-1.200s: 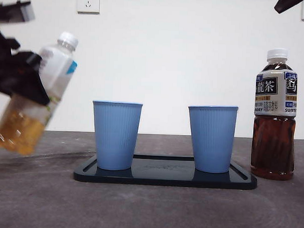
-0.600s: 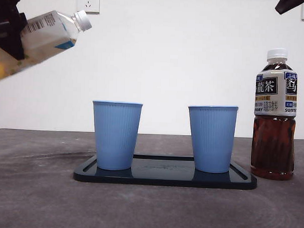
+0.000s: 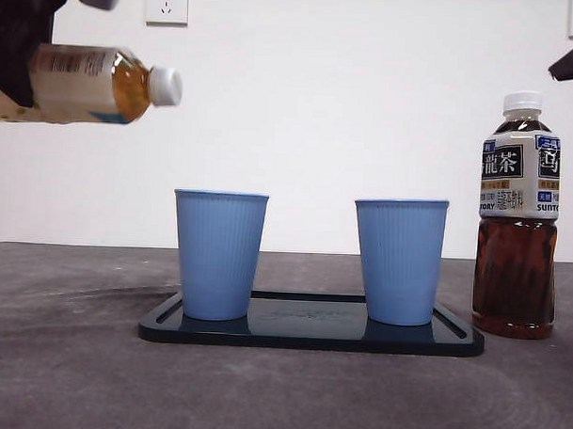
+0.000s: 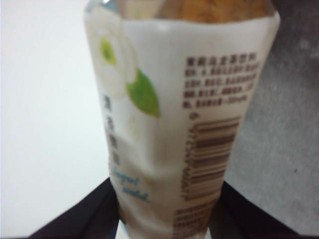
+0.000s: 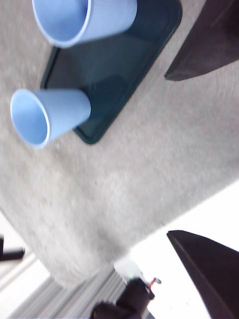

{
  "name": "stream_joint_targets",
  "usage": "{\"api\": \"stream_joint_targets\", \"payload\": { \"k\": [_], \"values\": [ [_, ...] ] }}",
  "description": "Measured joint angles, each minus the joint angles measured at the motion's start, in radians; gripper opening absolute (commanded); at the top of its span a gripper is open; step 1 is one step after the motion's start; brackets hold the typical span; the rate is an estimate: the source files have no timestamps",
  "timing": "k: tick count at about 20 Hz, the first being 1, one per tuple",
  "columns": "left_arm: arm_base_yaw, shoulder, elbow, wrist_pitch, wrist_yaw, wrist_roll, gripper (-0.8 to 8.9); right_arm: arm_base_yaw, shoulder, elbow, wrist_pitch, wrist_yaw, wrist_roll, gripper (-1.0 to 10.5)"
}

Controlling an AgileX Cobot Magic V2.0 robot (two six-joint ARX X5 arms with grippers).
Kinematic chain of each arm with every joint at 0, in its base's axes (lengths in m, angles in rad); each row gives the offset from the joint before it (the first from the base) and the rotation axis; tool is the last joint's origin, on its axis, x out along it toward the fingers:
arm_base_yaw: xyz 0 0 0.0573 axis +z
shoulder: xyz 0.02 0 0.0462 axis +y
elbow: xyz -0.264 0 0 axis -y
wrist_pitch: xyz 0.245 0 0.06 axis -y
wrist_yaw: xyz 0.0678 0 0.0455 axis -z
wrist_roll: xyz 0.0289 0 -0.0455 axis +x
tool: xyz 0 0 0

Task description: Pour the drink into the cup

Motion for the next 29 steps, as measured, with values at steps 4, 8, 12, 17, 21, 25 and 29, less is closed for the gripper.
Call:
{"api": "stream_joint_targets", "payload": {
  "k": [4,8,12,17,21,25,29],
  "values": [
    [-0.004,0.05,0.0,0.004,-0.023,0.026,1.5,0.024,0.0,0.0,0.0,-0.008,0.0,4.8],
    [-0.02,0.079,0.0,0.011,-0.039,0.038,1.5,0.044,0.0,0.0,0.0,-0.007,-0.008,4.8],
    [-0.031,0.104,0.0,0.058,-0.051,0.049,1.5,0.051,0.0,0.0,0.0,-0.007,-0.018,4.8],
    [-0.031,0.104,0.0,0.07,-0.054,0.052,1.49,0.051,0.0,0.0,0.0,-0.007,-0.019,4.8],
    [-0.031,0.104,0.0,0.07,-0.055,0.052,1.49,0.051,0.0,0.0,0.0,-0.007,-0.019,4.8],
    [-0.031,0.104,0.0,0.07,-0.055,0.052,1.49,0.051,0.0,0.0,0.0,-0.007,-0.019,4.8],
    [-0.031,0.104,0.0,0.07,-0.055,0.052,1.5,0.051,0.0,0.0,0.0,-0.007,-0.019,4.8]
  ]
}}
